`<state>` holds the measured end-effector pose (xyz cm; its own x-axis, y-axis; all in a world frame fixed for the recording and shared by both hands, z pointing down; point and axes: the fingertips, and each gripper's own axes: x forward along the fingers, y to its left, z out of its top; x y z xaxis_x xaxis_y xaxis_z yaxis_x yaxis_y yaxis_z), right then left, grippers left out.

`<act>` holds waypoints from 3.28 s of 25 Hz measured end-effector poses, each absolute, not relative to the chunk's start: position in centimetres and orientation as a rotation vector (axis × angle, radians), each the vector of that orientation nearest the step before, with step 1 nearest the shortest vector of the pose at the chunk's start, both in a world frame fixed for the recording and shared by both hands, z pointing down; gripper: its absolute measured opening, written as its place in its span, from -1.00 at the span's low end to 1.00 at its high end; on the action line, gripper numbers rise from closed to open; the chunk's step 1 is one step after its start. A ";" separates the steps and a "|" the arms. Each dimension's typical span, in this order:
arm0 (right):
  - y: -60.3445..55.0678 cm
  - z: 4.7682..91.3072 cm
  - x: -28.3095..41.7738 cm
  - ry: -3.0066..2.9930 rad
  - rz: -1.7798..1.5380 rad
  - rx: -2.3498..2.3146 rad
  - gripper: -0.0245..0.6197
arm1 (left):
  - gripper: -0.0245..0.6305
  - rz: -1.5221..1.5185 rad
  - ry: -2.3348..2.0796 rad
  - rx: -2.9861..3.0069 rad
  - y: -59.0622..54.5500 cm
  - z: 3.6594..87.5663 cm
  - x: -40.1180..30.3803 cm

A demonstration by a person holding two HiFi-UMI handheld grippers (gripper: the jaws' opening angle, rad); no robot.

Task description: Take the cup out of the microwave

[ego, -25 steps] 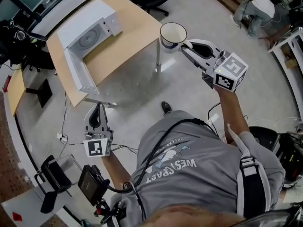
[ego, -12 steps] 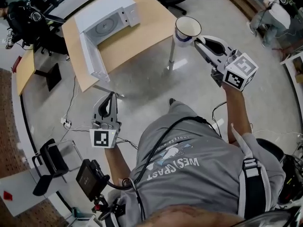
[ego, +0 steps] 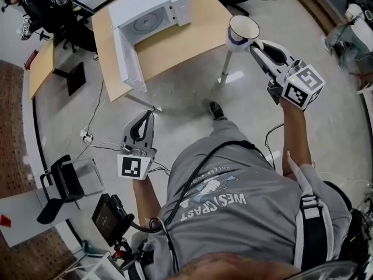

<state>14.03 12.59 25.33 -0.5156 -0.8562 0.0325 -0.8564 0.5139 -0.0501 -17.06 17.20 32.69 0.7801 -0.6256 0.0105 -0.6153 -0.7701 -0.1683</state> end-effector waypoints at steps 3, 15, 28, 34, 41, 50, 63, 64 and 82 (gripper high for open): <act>10.0 26.1 14.9 -2.743 0.101 1.529 -0.71 | -0.79 -0.110 1.019 -2.800 15.2 32.6 -16.5; -4.2 27.7 18.8 -2.693 0.101 1.469 -0.71 | -0.79 -0.119 1.076 -2.798 3.4 32.0 -11.7; -21.6 30.2 24.4 -2.687 0.166 1.431 -0.71 | -0.79 -0.161 1.163 -2.822 -9.7 32.3 -5.8; -27.0 31.9 26.1 -2.689 0.214 1.413 -0.71 | -0.79 -0.178 1.199 -2.810 -12.7 32.0 -4.0; -33.9 34.4 27.2 -2.674 0.241 1.389 -0.71 | -0.79 -0.221 1.273 -2.808 -16.1 32.9 -3.4; -41.7 39.2 27.9 -2.636 0.312 1.373 -0.71 | -0.79 -0.275 1.351 -2.800 -18.9 33.6 -3.0; -51.2 46.7 28.7 -2.596 0.386 1.374 -0.71 | -0.79 -0.418 1.405 -2.821 -21.8 36.2 -1.5; -51.8 47.4 28.8 -2.590 0.392 1.376 -0.71 | -0.79 -0.429 1.409 -2.825 -21.8 36.5 -1.5; -59.3 60.6 28.7 -2.462 0.522 1.372 -0.71 | -0.79 -0.546 1.498 -2.865 -23.1 39.9 -2.1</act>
<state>28.72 -59.30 60.64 -0.5130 -0.7573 0.4042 -0.8562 0.4854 -0.1771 -2.06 -23.05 39.86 0.5294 -0.7718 0.3522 -0.8174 -0.5751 -0.0317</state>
